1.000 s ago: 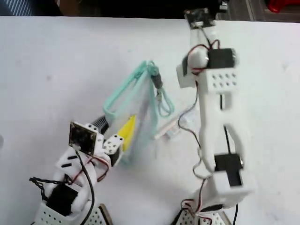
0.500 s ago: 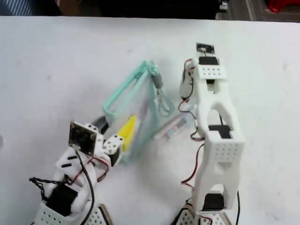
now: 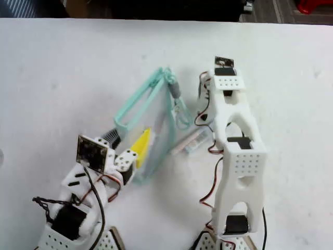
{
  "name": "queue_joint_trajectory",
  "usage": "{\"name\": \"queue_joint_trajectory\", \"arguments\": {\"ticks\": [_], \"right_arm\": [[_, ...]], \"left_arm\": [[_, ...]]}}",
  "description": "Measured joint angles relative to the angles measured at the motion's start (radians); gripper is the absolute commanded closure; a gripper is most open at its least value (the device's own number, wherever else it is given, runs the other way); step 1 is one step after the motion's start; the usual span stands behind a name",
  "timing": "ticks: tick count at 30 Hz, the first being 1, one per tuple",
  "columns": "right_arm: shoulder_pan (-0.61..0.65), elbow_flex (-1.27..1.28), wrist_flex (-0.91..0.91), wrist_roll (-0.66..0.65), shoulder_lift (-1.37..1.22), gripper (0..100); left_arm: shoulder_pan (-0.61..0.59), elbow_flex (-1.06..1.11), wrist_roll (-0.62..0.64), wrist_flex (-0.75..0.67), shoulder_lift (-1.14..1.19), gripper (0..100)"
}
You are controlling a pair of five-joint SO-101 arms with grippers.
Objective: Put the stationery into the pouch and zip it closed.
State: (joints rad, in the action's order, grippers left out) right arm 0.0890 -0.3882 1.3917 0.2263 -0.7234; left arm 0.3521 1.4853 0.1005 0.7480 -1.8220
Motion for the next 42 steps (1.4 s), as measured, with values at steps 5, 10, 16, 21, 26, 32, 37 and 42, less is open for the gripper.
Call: {"name": "queue_joint_trajectory", "arguments": {"ticks": [5, 10, 16, 21, 26, 32, 37, 42], "right_arm": [[-0.006, 0.0, 0.002, 0.002, 0.0, 98.0], [-0.008, 0.0, 0.002, 0.002, 0.0, 98.1], [-0.058, 0.002, -0.002, 0.002, -0.002, 98.1], [-0.135, 0.003, -0.026, 0.0, -0.002, 98.1], [-0.192, 0.005, -0.066, 0.0, 0.0, 98.1], [-0.233, 0.005, -0.098, 0.002, 0.005, 98.1], [-0.233, -0.012, -0.101, 0.003, 0.012, 98.1], [-0.252, -0.106, -0.054, 0.003, 0.083, 98.1]], "left_arm": [[0.0, 0.0, 0.0, 0.0, 0.0, 83], [0.0, 0.0, 0.0, 0.0, 0.0, 83], [0.0, 0.0, 0.0, 0.0, 0.0, 83], [0.0, 0.0, 0.0, 0.0, 0.0, 83], [0.0, 0.0, 0.0, 0.0, 0.0, 83], [-0.003, 0.008, 0.002, 0.0, -0.005, 83], [-0.003, 0.008, 0.002, 0.0, -0.005, 83], [-0.003, 0.008, 0.002, 0.0, -0.005, 83]]}}
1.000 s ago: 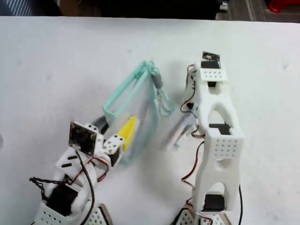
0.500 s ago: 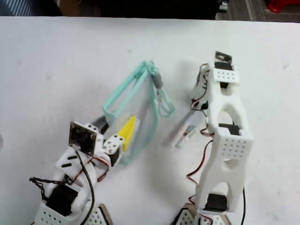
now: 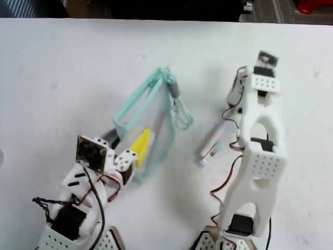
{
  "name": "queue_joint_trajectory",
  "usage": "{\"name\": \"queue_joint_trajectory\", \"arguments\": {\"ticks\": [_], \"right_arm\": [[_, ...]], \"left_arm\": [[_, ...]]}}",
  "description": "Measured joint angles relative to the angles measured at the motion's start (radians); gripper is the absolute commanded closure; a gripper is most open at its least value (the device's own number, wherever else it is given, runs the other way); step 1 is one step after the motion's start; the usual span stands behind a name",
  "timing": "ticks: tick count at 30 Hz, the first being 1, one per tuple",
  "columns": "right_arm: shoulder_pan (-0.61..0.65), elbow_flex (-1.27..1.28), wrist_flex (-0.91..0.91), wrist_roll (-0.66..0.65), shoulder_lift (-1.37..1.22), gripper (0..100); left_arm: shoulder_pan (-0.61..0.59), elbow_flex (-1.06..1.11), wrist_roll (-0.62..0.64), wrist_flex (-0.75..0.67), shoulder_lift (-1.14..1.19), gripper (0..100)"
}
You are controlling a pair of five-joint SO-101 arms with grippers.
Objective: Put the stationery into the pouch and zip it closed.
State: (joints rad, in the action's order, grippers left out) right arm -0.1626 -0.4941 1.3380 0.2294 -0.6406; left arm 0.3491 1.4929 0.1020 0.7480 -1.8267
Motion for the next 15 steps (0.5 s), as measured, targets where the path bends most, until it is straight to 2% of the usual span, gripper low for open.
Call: {"name": "queue_joint_trajectory", "arguments": {"ticks": [8, 15], "right_arm": [[0.054, -0.356, 0.207, -0.015, 0.359, 98.2], [0.321, -0.572, 0.236, -0.17, 0.675, 98.2]], "left_arm": [[0.0, 0.0, 0.0, 0.0, 0.0, 83], [0.0, 0.0, -0.006, 0.011, -0.002, 83]]}}
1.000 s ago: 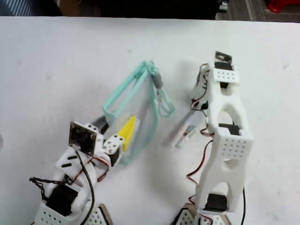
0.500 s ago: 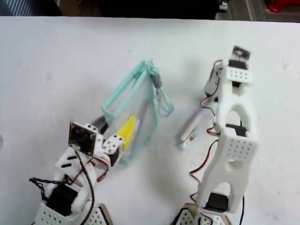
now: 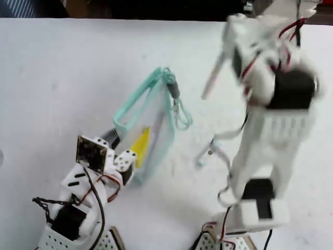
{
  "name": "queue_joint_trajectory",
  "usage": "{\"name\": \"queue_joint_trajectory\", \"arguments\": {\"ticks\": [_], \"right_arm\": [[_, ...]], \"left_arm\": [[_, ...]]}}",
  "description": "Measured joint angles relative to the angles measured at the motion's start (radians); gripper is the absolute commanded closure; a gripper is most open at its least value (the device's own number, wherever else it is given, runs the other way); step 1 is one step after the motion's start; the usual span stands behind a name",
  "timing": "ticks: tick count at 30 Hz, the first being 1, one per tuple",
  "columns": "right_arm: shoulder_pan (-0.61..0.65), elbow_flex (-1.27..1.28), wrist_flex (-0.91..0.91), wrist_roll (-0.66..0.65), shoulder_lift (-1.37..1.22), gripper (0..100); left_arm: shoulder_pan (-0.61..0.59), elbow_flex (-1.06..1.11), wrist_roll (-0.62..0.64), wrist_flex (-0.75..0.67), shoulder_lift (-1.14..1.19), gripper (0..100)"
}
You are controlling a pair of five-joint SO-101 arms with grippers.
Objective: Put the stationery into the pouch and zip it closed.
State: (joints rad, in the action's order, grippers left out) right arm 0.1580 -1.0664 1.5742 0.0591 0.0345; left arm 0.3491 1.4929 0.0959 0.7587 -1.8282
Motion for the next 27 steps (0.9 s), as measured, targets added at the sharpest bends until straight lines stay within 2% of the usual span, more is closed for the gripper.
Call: {"name": "queue_joint_trajectory", "arguments": {"ticks": [7, 10, 14, 27], "right_arm": [[0.285, -0.014, -0.066, -0.068, 0.158, 98.2], [0.348, -0.014, -0.143, -0.069, 0.181, 98.2], [0.423, -0.014, -0.124, -0.071, 0.184, 98.2], [0.442, -0.014, 0.092, -0.071, 0.092, 98.2]], "left_arm": [[0.094, -0.002, -0.103, 0.043, -0.005, 83], [0.1, -0.002, -0.104, 0.043, -0.003, 83], [0.103, -0.002, -0.106, 0.043, -0.003, 83], [0.104, -0.002, -0.106, 0.043, -0.002, 83]]}}
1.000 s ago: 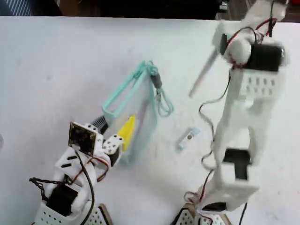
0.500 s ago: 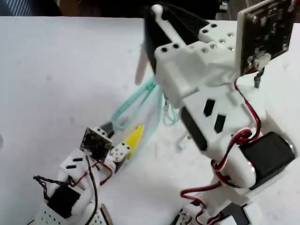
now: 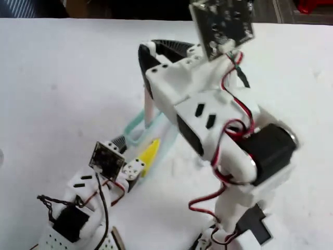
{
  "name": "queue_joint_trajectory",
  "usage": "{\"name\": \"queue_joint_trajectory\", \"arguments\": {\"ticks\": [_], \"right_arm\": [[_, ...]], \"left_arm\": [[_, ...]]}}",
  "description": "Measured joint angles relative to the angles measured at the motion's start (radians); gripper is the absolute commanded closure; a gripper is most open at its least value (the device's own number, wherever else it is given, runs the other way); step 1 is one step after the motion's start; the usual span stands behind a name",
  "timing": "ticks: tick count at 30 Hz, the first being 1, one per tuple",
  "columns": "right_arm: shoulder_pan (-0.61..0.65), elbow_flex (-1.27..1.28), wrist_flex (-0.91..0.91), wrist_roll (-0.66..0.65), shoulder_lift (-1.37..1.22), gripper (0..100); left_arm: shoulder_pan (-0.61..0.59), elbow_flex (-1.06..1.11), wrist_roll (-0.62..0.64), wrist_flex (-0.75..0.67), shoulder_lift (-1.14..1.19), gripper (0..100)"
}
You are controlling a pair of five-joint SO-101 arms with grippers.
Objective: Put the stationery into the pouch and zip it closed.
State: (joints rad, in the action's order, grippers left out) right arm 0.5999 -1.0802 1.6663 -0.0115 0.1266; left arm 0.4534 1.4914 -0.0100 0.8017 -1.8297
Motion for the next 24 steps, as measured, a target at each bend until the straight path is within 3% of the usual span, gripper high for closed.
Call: {"name": "queue_joint_trajectory", "arguments": {"ticks": [4, 10, 17, 24], "right_arm": [[0.0, 0.0, 0.025, 0.0, -0.014, 96.6], [-0.014, 0.04, 0.031, -0.005, -0.014, 67.3], [-0.017, 0.1, 0.031, -0.005, -0.011, 74.0], [-0.023, 0.1, 0.032, -0.005, 0.015, 74.3]], "left_arm": [[0.0, 0.0, 0.0, 0.0, 0.0, 83], [0.0, 0.0, 0.0, 0.0, 0.0, 83], [0.0, 0.002, 0.0, 0.002, 0.0, 83], [0.0, 0.002, 0.0, 0.002, 0.002, 83]]}}
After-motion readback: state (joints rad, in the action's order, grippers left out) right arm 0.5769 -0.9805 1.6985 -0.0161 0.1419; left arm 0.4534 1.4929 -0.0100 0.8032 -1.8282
